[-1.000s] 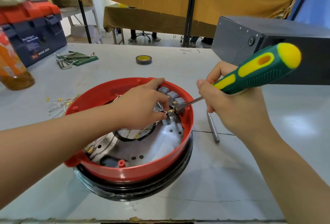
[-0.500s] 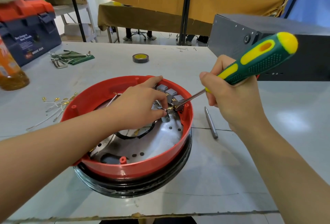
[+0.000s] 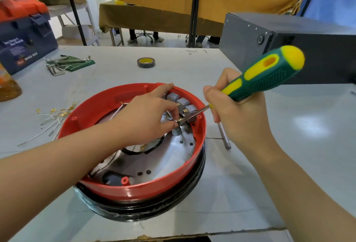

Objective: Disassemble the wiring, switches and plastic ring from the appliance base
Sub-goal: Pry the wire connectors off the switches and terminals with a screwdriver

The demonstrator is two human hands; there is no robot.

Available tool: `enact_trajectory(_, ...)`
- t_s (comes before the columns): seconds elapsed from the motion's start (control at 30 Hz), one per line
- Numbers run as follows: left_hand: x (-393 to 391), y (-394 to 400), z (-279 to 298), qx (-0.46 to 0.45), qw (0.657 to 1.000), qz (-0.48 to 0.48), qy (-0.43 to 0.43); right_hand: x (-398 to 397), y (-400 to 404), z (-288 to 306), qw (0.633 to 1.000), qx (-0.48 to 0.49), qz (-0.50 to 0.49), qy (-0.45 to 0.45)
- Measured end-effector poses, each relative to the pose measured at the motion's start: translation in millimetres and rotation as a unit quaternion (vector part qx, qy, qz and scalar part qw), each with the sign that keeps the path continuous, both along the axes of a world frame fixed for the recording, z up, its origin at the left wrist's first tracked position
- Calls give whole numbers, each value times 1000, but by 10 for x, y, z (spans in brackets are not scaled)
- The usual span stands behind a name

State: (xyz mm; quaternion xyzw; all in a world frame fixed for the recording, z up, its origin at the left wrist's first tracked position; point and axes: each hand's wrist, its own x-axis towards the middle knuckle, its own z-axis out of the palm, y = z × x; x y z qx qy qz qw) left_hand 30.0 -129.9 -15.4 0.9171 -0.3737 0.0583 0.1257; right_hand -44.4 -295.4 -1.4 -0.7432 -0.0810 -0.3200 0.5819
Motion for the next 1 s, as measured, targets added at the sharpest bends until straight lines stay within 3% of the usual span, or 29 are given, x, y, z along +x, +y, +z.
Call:
enact_trajectory(0.13, 4, 0, -10, 0, 1000, -1, -2, -58, -99, 48, 1000, -3, -23, -13)
enact_trajectory(0.43, -10, -4, -12, -11, 1000, -3, -2, -206, -92, 32, 988, -148, -1, -32)
enact_trajectory(0.53, -11, -3, -6, -13, 1000, -4, -3, -292, -19, 102, 986, -146, 58, 52)
enact_trajectory(0.6, -14, -5, -7, -15, 1000, -4, -2, -244, 145, 220, 979, -60, 121, 150)
enact_trajectory(0.67, -17, -5, -6, -15, 1000, -5, 0, -247, 200, 284, 966, -70, 162, 190)
enact_trajectory(0.77, -18, -6, -5, -13, 1000, -6, 1, -229, 214, 301, 970, -24, 119, 210)
enact_trajectory(0.83, -16, -5, -7, -11, 1000, -4, -2, -234, 231, 252, 979, 18, 84, 187)
enact_trajectory(0.93, -15, -6, -13, -11, 1000, -4, -8, -339, 173, 133, 998, -33, 29, 39)
enact_trajectory(1.0, -24, -6, -7, -10, 1000, -5, -10, -346, 123, 51, 998, -56, 13, 1)
